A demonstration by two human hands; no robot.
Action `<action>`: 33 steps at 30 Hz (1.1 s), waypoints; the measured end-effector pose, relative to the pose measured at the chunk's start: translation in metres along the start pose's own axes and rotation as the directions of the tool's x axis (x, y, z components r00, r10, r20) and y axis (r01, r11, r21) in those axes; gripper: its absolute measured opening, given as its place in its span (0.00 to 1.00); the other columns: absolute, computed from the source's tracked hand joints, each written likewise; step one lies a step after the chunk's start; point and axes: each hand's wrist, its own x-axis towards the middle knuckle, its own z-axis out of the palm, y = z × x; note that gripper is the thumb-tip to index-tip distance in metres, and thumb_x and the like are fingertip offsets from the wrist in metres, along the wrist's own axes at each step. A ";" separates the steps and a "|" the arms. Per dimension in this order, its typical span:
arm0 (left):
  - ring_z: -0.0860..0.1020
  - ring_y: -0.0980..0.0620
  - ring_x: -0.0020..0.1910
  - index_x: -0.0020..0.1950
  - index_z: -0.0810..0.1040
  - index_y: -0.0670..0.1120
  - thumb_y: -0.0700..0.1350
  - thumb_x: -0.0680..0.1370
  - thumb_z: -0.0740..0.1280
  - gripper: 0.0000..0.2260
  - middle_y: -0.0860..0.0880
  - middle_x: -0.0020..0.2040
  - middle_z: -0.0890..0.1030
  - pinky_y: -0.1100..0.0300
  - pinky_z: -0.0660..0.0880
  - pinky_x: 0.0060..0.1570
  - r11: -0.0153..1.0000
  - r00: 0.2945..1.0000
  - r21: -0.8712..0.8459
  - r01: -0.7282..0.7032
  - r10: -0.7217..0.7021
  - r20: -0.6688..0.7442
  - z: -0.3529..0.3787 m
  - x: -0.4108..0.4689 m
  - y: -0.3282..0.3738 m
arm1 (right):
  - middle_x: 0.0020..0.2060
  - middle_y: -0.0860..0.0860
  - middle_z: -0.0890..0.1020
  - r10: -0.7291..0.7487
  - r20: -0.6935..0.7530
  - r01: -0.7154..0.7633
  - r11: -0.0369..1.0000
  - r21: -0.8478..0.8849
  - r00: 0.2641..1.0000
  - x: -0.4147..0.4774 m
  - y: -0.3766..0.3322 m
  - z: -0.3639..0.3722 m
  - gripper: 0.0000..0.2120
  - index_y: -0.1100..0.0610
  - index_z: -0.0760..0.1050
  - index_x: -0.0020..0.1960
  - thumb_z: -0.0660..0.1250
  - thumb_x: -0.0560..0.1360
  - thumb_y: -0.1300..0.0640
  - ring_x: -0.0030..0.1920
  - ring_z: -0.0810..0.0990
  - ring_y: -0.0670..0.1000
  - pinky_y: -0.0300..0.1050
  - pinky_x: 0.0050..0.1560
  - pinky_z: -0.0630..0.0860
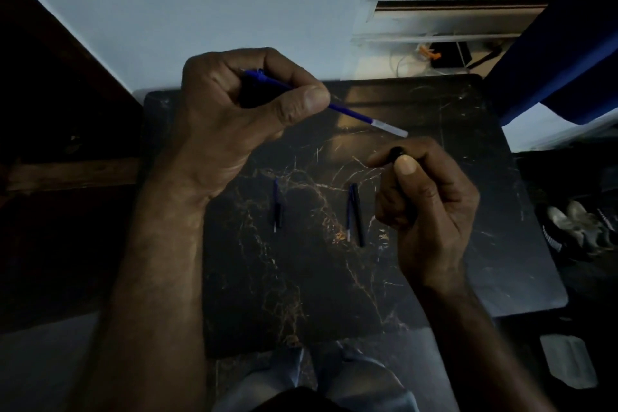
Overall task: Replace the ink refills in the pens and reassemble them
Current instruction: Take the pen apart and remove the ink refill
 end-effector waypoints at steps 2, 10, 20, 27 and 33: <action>0.77 0.62 0.29 0.48 0.87 0.53 0.47 0.78 0.78 0.02 0.61 0.35 0.84 0.68 0.72 0.33 0.998 1.000 0.064 0.008 -0.009 0.014 -0.004 0.000 0.004 | 0.29 0.44 0.70 -0.007 -0.003 0.007 1.000 0.001 1.000 0.001 0.000 -0.001 0.10 0.61 0.79 0.52 0.60 0.84 0.58 0.25 0.66 0.47 0.44 0.29 0.64; 0.83 0.67 0.38 0.50 0.84 0.51 0.43 0.78 0.78 0.05 0.67 0.40 0.86 0.74 0.76 0.42 0.973 0.995 0.230 0.005 -0.028 0.099 -0.005 0.002 0.018 | 0.32 0.41 0.73 -0.025 0.020 0.025 0.999 -0.027 1.000 0.000 0.003 -0.003 0.09 0.57 0.79 0.52 0.60 0.84 0.57 0.26 0.69 0.43 0.42 0.30 0.67; 0.85 0.63 0.42 0.49 0.84 0.53 0.46 0.76 0.78 0.05 0.66 0.41 0.87 0.69 0.78 0.47 0.962 0.990 0.273 -0.001 -0.037 0.136 -0.003 0.006 0.024 | 0.36 0.35 0.75 -0.011 0.032 0.014 0.996 -0.083 0.999 -0.004 0.009 -0.004 0.10 0.57 0.80 0.53 0.61 0.84 0.57 0.28 0.70 0.41 0.39 0.31 0.69; 0.85 0.56 0.39 0.47 0.86 0.52 0.49 0.76 0.79 0.04 0.53 0.42 0.88 0.66 0.79 0.43 0.956 0.981 0.294 -0.008 -0.050 0.187 0.001 0.007 0.025 | 0.37 0.37 0.74 -0.036 0.072 0.046 0.989 -0.143 0.997 -0.005 0.012 -0.001 0.11 0.61 0.80 0.52 0.61 0.85 0.58 0.33 0.72 0.42 0.38 0.36 0.70; 0.72 0.62 0.26 0.43 0.85 0.45 0.49 0.77 0.81 0.10 0.60 0.27 0.76 0.72 0.68 0.32 0.921 0.951 0.383 0.065 -0.173 0.255 0.035 0.006 0.016 | 0.37 0.36 0.75 -0.041 0.052 0.047 0.993 -0.107 0.998 -0.008 0.018 0.013 0.10 0.56 0.80 0.55 0.59 0.85 0.60 0.34 0.71 0.39 0.33 0.38 0.69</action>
